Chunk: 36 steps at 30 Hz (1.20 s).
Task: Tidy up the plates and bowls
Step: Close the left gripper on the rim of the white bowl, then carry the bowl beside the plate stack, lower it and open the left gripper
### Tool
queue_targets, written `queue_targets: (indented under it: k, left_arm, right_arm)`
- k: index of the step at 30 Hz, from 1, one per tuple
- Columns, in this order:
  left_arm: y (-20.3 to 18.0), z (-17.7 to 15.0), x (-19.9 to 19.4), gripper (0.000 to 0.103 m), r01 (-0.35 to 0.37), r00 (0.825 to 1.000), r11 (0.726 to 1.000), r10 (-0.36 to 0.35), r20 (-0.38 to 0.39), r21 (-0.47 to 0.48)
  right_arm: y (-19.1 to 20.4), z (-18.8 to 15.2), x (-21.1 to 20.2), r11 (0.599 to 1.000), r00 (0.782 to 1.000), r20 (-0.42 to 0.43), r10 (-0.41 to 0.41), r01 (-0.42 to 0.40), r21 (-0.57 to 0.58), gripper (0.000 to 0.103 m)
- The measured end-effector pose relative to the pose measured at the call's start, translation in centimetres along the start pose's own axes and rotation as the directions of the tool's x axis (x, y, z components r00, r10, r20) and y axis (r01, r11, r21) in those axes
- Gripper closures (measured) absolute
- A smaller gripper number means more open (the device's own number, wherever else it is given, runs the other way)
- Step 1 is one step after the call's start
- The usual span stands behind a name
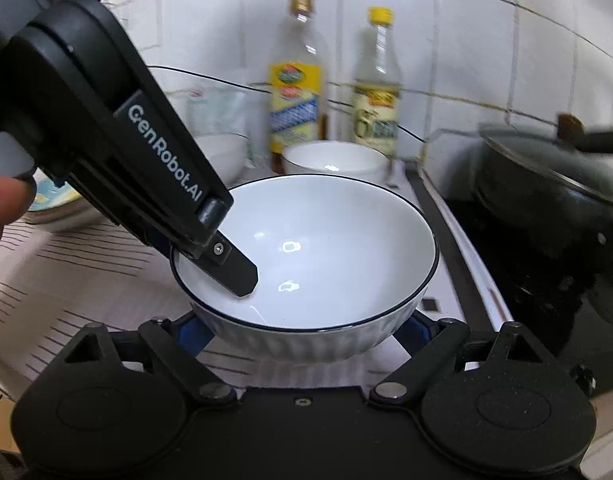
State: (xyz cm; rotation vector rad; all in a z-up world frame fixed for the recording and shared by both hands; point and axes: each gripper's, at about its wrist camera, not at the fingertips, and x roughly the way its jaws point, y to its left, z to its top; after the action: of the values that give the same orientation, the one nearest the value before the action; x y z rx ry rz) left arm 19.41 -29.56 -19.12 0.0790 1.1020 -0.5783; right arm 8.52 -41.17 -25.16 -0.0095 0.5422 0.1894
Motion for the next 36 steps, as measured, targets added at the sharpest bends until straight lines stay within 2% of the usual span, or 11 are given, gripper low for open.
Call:
queue_targets:
  k: [9, 17, 22, 28, 33, 36]
  left_arm:
    - [5.7, -2.9, -4.4, 0.085, -0.094, 0.995, 0.988, 0.097, 0.025, -0.123]
    - [10.6, -4.3, -4.4, 0.084, -0.177, 0.983, 0.959, 0.181, -0.003, -0.221]
    - [12.2, -4.4, -3.0, 0.084, -0.217, 0.976, 0.949, 0.218, -0.021, -0.231]
    - [13.6, -4.1, -1.8, 0.084, -0.231, 0.973, 0.939, 0.225, -0.053, -0.256]
    - [13.4, -4.1, -1.6, 0.084, -0.243, 0.97, 0.938, 0.234, -0.067, -0.249]
    - [13.5, -4.0, -2.0, 0.082, -0.244, 0.97, 0.932, 0.231, -0.078, -0.268]
  right_arm:
    - [5.9, 1.9, 1.3, 0.978, 0.985, 0.006, 0.172, -0.171, -0.119, 0.009]
    - [9.3, 2.4, 4.8, 0.939, 0.954, -0.035, 0.297, -0.299, -0.173, 0.009]
    - [10.6, 2.4, 7.3, 0.923, 0.945, -0.071, 0.32, -0.328, -0.201, 0.009]
    - [10.8, 2.3, 9.6, 0.914, 0.935, -0.125, 0.333, -0.353, -0.203, 0.01]
    - [10.6, 2.6, 8.4, 0.917, 0.934, -0.144, 0.327, -0.351, -0.191, 0.01]
    - [9.8, 2.6, 6.6, 0.928, 0.942, -0.148, 0.302, -0.326, -0.182, 0.01]
